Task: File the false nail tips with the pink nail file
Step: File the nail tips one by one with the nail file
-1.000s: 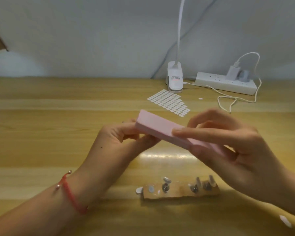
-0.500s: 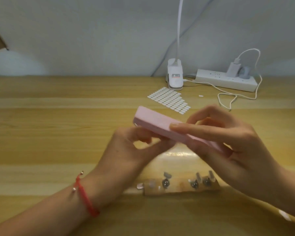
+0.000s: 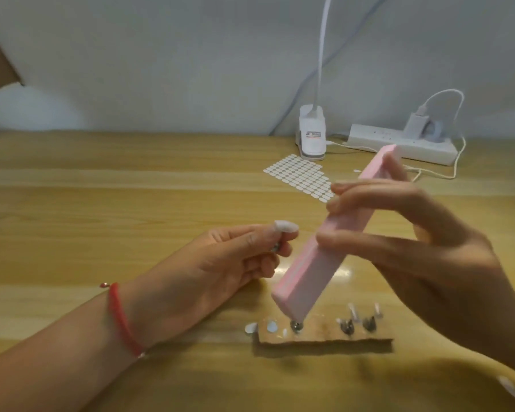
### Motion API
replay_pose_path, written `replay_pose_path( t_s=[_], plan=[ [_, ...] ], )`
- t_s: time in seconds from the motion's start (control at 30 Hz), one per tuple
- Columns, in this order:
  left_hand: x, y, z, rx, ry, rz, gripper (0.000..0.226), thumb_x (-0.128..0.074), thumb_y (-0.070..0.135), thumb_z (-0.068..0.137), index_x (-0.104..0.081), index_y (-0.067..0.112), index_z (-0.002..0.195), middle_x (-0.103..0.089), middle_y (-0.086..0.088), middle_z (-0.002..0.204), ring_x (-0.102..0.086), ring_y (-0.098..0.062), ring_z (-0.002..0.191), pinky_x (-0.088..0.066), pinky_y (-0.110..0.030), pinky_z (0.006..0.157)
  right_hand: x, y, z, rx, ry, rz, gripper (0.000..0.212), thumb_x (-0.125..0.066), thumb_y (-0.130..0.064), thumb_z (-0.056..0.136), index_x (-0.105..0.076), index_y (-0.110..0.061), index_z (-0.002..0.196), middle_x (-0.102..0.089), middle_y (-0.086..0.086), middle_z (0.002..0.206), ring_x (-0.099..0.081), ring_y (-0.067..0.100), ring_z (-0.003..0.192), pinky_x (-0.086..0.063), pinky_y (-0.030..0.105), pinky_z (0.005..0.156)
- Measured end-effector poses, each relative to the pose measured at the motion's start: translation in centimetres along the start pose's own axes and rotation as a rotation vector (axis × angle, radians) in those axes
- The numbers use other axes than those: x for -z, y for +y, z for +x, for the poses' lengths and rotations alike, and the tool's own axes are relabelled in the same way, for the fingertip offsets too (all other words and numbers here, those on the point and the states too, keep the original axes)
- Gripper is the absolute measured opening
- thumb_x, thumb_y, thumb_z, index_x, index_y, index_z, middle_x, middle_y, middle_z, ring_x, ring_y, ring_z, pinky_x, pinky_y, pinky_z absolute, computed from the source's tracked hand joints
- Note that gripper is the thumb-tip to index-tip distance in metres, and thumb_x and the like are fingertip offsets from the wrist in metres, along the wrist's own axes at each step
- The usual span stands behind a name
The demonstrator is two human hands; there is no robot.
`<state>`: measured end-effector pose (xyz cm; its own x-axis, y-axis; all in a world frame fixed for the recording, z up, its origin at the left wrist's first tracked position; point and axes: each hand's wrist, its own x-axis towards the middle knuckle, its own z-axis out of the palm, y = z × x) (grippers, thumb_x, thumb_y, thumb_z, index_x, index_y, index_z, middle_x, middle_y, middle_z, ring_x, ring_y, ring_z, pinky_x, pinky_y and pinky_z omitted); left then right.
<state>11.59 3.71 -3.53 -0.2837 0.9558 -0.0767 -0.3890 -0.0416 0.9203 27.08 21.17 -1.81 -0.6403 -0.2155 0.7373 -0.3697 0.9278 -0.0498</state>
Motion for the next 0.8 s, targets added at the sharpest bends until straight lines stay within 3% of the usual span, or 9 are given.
replay_pose_path(
  t_s=[0.07, 0.13, 0.27, 0.33, 0.4, 0.5, 0.63, 0.73, 0.8],
  plan=[
    [-0.3, 0.0, 0.0, -0.009, -0.011, 0.05, 0.053, -0.087, 0.046, 0.055, -0.077, 0.013, 0.096, -0.069, -0.003, 0.094, -0.057, -0.015, 0.086, -0.048, -0.02, 0.079, 0.5, 0.9, 0.2, 0.026, -0.014, -0.05, 0.042, -0.056, 0.008, 0.087, -0.057, -0.021, 0.117, -0.056, 0.007, 0.119, -0.053, 0.023, 0.122, -0.025, 0.058, 0.117],
    [-0.8, 0.0, 0.0, -0.03, -0.026, 0.089, 0.045, -0.085, 0.048, 0.056, -0.078, 0.016, 0.087, -0.069, 0.002, 0.084, -0.054, -0.011, 0.078, -0.046, -0.017, 0.075, 0.5, 1.3, 0.4, -0.005, 0.006, -0.095, 0.038, -0.055, 0.01, 0.089, -0.057, -0.015, 0.117, -0.055, 0.013, 0.117, -0.056, 0.031, 0.118, -0.027, 0.057, 0.116],
    [-1.0, -0.1, -0.2, -0.024, -0.026, 0.125, 0.042, -0.083, 0.047, 0.058, -0.078, 0.015, 0.085, -0.071, 0.001, 0.081, -0.059, -0.008, 0.075, -0.045, -0.026, 0.075, -1.0, -0.4, -0.2, 0.119, -0.033, -0.052, 0.028, -0.058, -0.003, 0.096, -0.062, -0.022, 0.116, -0.06, 0.002, 0.116, -0.056, 0.023, 0.118, -0.028, 0.063, 0.113],
    [-1.1, -0.2, -0.1, -0.041, -0.022, 0.135, 0.042, -0.083, 0.047, 0.059, -0.078, 0.015, 0.085, -0.071, 0.0, 0.082, -0.057, -0.011, 0.078, -0.041, -0.029, 0.079, -0.2, 0.5, 0.1, 0.079, -0.016, -0.086, 0.033, -0.059, 0.005, 0.092, -0.061, -0.018, 0.116, -0.059, 0.006, 0.116, -0.058, 0.028, 0.116, -0.028, 0.064, 0.112],
    [-1.2, -0.2, 0.0, -0.052, 0.004, 0.139, 0.043, -0.085, 0.046, 0.055, -0.078, 0.015, 0.083, -0.07, 0.001, 0.082, -0.054, -0.013, 0.08, -0.042, -0.023, 0.078, 0.3, 1.0, 0.4, -0.006, 0.034, -0.116, 0.034, -0.059, 0.009, 0.09, -0.061, -0.013, 0.115, -0.055, 0.012, 0.113, -0.059, 0.035, 0.113, -0.03, 0.064, 0.111],
    [-1.3, -0.2, -0.3, -0.028, 0.002, 0.152, 0.043, -0.085, 0.044, 0.055, -0.078, 0.014, 0.084, -0.069, -0.001, 0.079, -0.055, -0.013, 0.075, -0.045, -0.023, 0.071, -0.9, -0.7, -0.2, 0.109, -0.028, -0.058, 0.029, -0.063, -0.005, 0.094, -0.06, -0.022, 0.118, -0.056, 0.002, 0.118, -0.054, 0.023, 0.119, -0.028, 0.059, 0.115],
    [-1.5, -0.2, -0.3, -0.068, -0.003, 0.156, 0.036, -0.082, 0.049, 0.053, -0.078, 0.02, 0.074, -0.067, 0.008, 0.068, -0.057, -0.002, 0.063, -0.045, -0.013, 0.063, 0.2, 0.8, 0.6, -0.051, 0.004, -0.053, 0.037, -0.062, 0.014, 0.086, -0.061, -0.01, 0.115, -0.056, 0.012, 0.115, -0.058, 0.035, 0.113, -0.034, 0.066, 0.107],
    [-1.7, -0.3, -0.4, -0.059, 0.006, 0.227, 0.035, -0.081, 0.044, 0.056, -0.079, 0.019, 0.081, -0.073, 0.005, 0.077, -0.061, -0.008, 0.073, -0.045, -0.022, 0.069, -0.8, -1.0, -0.2, -0.035, -0.067, 0.153, 0.032, -0.067, 0.0, 0.089, -0.066, -0.026, 0.109, -0.061, 0.007, 0.115, -0.057, 0.03, 0.117, -0.031, 0.064, 0.109],
    [-1.4, -0.5, -0.3, -0.042, 0.04, 0.268, 0.04, -0.081, 0.045, 0.055, -0.079, 0.019, 0.084, -0.073, 0.003, 0.08, -0.057, -0.013, 0.077, -0.042, -0.029, 0.074, -0.6, -1.2, -0.1, 0.018, -0.101, 0.14, 0.038, -0.061, -0.004, 0.094, -0.062, -0.035, 0.115, -0.061, 0.007, 0.118, -0.056, 0.025, 0.119, -0.028, 0.061, 0.114]
  ],
)
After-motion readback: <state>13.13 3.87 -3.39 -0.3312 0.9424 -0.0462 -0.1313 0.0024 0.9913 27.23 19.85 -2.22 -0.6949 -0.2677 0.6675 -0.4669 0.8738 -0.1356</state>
